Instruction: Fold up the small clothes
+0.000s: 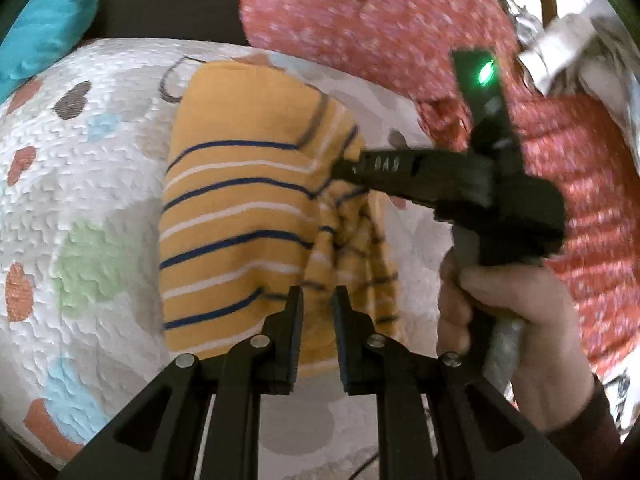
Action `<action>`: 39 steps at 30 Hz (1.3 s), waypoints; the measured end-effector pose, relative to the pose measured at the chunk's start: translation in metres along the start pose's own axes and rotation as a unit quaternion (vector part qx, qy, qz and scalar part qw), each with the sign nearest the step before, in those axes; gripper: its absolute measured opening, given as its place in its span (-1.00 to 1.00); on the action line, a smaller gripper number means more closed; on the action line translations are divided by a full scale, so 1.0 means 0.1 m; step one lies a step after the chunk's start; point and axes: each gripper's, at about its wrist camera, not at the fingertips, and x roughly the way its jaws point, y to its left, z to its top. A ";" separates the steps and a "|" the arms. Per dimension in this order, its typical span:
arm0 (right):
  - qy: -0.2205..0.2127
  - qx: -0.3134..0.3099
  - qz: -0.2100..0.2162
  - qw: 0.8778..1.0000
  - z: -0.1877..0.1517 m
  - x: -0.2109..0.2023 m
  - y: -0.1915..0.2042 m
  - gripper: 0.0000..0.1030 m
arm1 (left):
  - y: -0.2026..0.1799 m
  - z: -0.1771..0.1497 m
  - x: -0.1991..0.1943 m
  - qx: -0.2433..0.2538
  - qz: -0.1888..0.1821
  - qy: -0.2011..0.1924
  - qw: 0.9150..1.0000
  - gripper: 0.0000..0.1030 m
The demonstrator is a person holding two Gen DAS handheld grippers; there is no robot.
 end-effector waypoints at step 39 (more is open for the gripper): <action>-0.065 0.134 0.088 0.985 -1.02 -0.51 -1.07 -0.78 | 0.36 0.12 0.78 -0.019 0.186 0.057 0.981 0.01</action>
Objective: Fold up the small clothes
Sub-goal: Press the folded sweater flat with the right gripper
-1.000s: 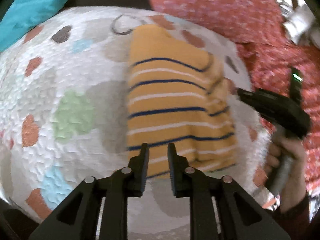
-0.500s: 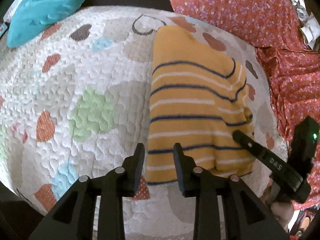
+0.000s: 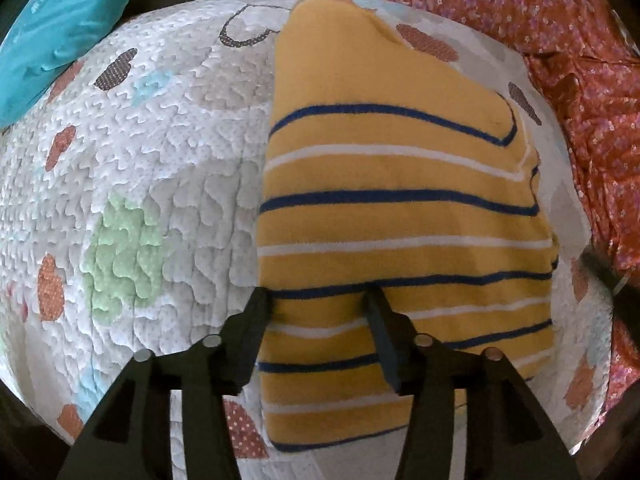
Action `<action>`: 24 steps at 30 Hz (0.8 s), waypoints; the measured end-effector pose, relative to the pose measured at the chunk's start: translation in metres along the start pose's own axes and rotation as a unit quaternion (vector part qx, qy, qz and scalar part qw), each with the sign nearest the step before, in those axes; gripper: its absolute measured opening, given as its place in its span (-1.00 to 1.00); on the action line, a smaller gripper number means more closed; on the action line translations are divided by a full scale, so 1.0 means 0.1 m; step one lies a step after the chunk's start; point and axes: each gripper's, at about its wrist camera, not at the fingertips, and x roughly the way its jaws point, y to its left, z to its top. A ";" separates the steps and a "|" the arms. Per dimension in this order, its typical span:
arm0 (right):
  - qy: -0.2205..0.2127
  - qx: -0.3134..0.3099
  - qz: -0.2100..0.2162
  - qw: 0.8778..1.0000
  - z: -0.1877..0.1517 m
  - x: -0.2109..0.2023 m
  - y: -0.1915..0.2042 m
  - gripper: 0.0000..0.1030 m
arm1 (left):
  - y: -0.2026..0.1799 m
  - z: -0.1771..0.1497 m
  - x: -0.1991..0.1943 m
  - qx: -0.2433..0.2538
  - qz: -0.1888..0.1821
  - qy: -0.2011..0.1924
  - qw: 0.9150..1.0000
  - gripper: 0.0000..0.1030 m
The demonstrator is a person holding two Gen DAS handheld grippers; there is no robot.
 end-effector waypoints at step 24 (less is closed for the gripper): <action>-0.057 0.040 -0.048 0.996 0.22 0.12 0.12 -0.38 | 0.05 -0.26 -0.58 0.012 0.013 -0.056 0.998 0.41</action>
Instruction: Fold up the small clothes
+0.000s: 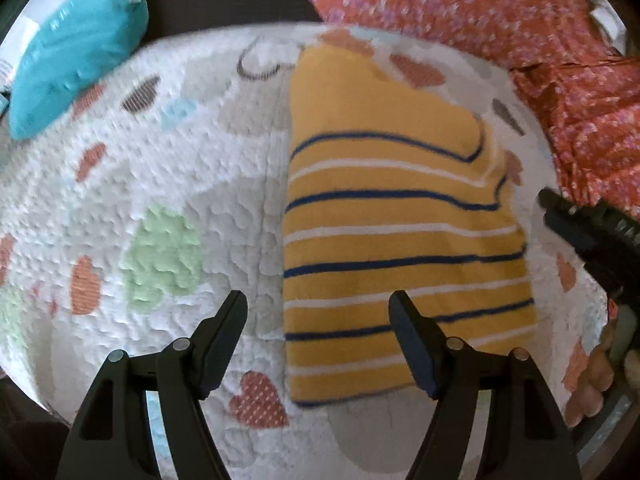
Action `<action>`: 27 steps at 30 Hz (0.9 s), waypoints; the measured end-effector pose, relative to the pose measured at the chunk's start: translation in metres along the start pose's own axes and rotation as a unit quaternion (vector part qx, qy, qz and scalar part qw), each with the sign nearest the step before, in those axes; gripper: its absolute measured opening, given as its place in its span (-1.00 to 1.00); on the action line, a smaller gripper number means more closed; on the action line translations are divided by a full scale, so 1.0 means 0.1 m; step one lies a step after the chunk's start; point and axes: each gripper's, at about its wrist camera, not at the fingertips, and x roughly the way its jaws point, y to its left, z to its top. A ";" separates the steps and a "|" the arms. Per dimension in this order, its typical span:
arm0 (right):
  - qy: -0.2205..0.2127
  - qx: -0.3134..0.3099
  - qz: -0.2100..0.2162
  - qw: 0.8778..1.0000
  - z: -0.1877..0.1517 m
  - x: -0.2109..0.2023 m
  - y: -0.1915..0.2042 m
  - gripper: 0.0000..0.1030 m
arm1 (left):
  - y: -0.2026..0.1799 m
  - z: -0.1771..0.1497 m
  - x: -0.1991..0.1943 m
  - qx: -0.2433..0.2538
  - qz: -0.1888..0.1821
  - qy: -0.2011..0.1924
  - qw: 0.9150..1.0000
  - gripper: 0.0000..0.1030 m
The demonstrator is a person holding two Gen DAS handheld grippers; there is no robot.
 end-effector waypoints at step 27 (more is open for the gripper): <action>-0.084 -0.025 -0.056 0.995 -0.88 -1.12 0.02 0.06 | -0.47 -0.57 -1.44 0.048 0.033 -0.150 0.987 0.41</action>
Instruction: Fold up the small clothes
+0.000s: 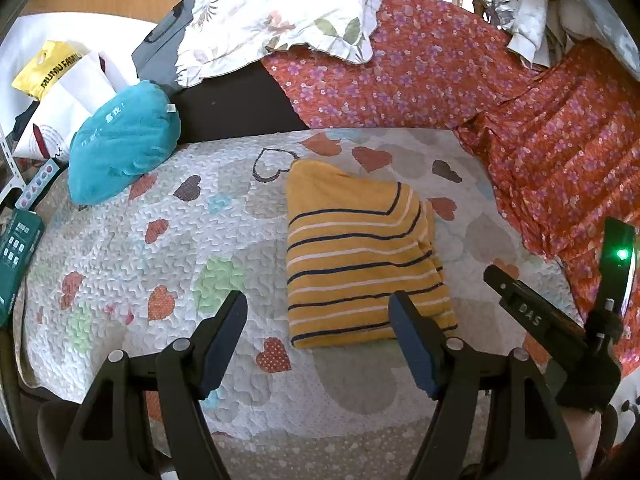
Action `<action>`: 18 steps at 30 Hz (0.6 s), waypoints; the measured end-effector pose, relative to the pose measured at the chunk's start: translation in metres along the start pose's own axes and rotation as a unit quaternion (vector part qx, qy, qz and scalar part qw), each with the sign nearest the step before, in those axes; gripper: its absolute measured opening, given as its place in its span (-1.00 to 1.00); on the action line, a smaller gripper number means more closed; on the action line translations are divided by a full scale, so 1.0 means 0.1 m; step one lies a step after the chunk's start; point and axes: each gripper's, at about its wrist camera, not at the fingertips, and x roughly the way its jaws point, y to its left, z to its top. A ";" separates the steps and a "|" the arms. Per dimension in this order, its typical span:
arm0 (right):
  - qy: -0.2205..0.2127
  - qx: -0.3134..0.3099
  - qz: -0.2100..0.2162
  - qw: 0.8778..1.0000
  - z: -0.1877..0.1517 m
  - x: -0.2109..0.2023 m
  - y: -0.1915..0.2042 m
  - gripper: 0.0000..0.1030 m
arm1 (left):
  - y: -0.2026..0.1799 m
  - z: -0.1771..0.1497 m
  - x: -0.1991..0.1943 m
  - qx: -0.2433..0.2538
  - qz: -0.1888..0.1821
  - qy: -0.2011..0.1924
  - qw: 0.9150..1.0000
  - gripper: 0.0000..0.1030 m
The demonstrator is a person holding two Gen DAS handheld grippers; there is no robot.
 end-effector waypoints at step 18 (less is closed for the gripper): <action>0.022 -0.029 -0.019 0.999 -0.12 0.23 0.13 0.11 | 0.10 -0.19 0.21 -0.010 -0.013 0.031 0.999 0.41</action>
